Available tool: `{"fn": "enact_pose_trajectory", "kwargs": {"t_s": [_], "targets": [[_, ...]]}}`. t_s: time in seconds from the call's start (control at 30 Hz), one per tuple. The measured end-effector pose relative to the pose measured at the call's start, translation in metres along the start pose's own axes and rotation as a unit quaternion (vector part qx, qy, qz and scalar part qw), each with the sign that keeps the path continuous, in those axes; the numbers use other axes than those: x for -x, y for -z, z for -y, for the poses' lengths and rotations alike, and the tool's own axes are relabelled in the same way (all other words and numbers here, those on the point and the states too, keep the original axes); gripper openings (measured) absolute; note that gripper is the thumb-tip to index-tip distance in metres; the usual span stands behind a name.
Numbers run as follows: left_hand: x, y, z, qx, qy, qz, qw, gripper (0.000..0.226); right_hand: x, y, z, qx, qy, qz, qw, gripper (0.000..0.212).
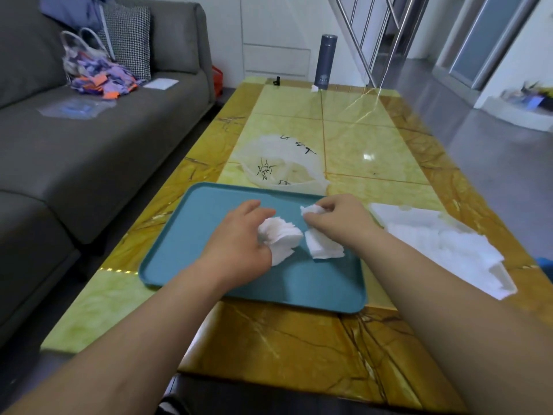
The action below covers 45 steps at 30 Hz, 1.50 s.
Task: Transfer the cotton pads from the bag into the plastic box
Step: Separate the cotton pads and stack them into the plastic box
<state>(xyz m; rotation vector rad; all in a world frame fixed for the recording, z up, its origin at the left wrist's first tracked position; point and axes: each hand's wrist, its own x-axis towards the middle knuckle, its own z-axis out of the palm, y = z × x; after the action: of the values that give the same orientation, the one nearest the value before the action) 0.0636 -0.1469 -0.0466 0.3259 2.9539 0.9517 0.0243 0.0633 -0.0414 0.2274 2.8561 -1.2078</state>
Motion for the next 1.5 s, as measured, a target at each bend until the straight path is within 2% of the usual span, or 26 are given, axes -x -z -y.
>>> {"fn": "enact_pose_trajectory", "kwargs": {"t_s": [0.1, 0.2, 0.27, 0.37, 0.43, 0.57, 0.63, 0.7, 0.77, 0.87, 0.97, 1.03, 1.1, 1.2, 1.33, 1.5], "targets": [[0.006, 0.0, -0.006, -0.015, -0.021, 0.016, 1.0, 0.07, 0.019, 0.011, 0.014, -0.146, -0.029, -0.002, 0.989, 0.028], [0.009, -0.004, -0.012, -0.033, -0.048, 0.022, 0.998, 0.07, 0.036, 0.023, 0.021, -0.215, -0.045, -0.02, 0.975, 0.018], [0.011, -0.008, -0.017, -0.049, -0.068, 0.002, 0.996, 0.07, 0.045, 0.03, 0.02, -0.261, -0.059, -0.025, 0.963, 0.021], [0.011, -0.018, -0.029, -0.046, -0.104, -0.068, 0.991, 0.068, 0.061, 0.031, 0.013, -0.332, -0.102, -0.027, 0.937, 0.022], [0.012, -0.024, -0.038, -0.056, -0.102, -0.07, 0.991, 0.058, 0.07, 0.027, 0.009, -0.384, -0.119, -0.016, 0.915, 0.018], [0.012, -0.031, -0.053, 0.045, -0.084, -0.004, 0.995, 0.046, 0.081, 0.02, -0.001, -0.465, -0.145, 0.015, 0.873, 0.014], [0.012, -0.032, -0.057, 0.103, -0.071, 0.003, 0.992, 0.045, 0.081, 0.02, -0.005, -0.484, -0.153, 0.018, 0.861, 0.011], [0.011, -0.036, -0.056, 0.139, -0.051, -0.005, 0.989, 0.031, 0.08, 0.024, -0.007, -0.518, -0.161, 0.031, 0.84, 0.016], [0.01, -0.04, -0.056, 0.167, -0.034, -0.003, 0.985, 0.028, 0.079, 0.029, -0.009, -0.54, -0.163, 0.044, 0.824, 0.023], [0.007, -0.044, -0.054, 0.21, -0.023, -0.001, 0.977, 0.038, 0.076, 0.032, -0.011, -0.508, -0.147, 0.04, 0.848, 0.023], [0.006, -0.04, -0.054, 0.228, 0.005, -0.013, 0.974, 0.047, 0.07, 0.034, -0.018, -0.468, -0.142, -0.013, 0.872, 0.016], [0.007, -0.033, -0.053, 0.265, 0.029, -0.01, 0.964, 0.028, 0.068, 0.036, -0.025, -0.449, -0.135, -0.032, 0.883, 0.013], [0.01, -0.027, -0.051, 0.348, 0.039, 0.017, 0.936, 0.011, 0.069, 0.036, -0.027, -0.442, -0.126, -0.018, 0.888, 0.015], [0.013, -0.021, -0.051, 0.414, 0.034, 0.056, 0.908, 0.013, 0.074, 0.034, -0.024, -0.44, -0.107, 0.018, 0.892, 0.015], [0.013, -0.022, -0.052, 0.416, 0.029, 0.043, 0.908, 0.014, 0.08, 0.034, -0.02, -0.45, -0.068, 0.076, 0.887, 0.025], [0.008, -0.025, -0.052, 0.418, 0.034, 0.032, 0.907, 0.016, 0.084, 0.039, -0.023, -0.43, -0.033, 0.101, 0.896, 0.022]]}}
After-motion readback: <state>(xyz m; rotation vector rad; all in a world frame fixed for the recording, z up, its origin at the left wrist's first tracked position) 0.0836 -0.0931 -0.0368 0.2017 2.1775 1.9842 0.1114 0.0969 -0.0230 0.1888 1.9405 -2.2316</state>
